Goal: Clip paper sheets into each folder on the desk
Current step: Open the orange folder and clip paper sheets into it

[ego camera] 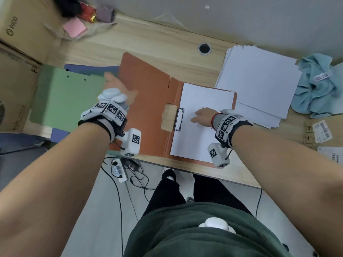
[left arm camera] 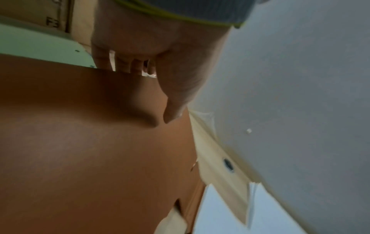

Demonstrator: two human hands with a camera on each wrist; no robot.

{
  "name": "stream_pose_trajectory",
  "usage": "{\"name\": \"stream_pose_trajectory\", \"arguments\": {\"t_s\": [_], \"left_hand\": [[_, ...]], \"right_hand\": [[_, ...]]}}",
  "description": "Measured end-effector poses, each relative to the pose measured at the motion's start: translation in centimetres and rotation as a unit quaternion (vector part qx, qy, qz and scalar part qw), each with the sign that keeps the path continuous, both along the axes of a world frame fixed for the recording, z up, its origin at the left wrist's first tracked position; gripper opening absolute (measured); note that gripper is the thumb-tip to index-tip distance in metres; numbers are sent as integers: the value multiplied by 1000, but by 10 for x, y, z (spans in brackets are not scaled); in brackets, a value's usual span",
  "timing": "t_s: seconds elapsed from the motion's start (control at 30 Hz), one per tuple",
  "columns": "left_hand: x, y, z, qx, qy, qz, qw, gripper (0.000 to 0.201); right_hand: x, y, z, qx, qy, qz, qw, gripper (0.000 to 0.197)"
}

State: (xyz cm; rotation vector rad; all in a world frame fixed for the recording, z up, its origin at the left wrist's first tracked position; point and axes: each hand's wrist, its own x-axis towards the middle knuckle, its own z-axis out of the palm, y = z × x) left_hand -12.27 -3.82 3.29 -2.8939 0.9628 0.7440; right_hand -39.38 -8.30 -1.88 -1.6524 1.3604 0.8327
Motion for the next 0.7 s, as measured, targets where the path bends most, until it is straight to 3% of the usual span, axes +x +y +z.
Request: {"name": "stream_pose_trajectory", "arguments": {"t_s": [0.1,0.17,0.27,0.33,0.4,0.5,0.63,0.7], "left_hand": [[-2,-9,40,5,18,-108,994,57],[-11,-17,63,-17,47,-179,983,43],[-46,-28,84,-96,212,-189,954,46],[-81,-36,88,-126,334,-173,918,39],[-107,-38,81,-117,384,-201,894,35],[-121,-39,48,-95,371,-220,897,28],[-132,-30,2,-67,319,-250,912,25],[-131,-22,-16,-17,288,-283,915,28]], "right_hand": [[3,-1,17,7,-57,-52,997,59],[5,-5,32,32,-127,-166,977,55],[4,-16,63,55,-227,-303,924,58],[-10,-24,86,48,-276,-372,885,66],[-23,-32,96,32,-306,-414,857,74],[-41,-38,99,-18,-301,-437,847,68],[-76,-32,73,-100,-238,-451,854,30],[-87,-26,55,-121,-200,-457,858,50]]}}
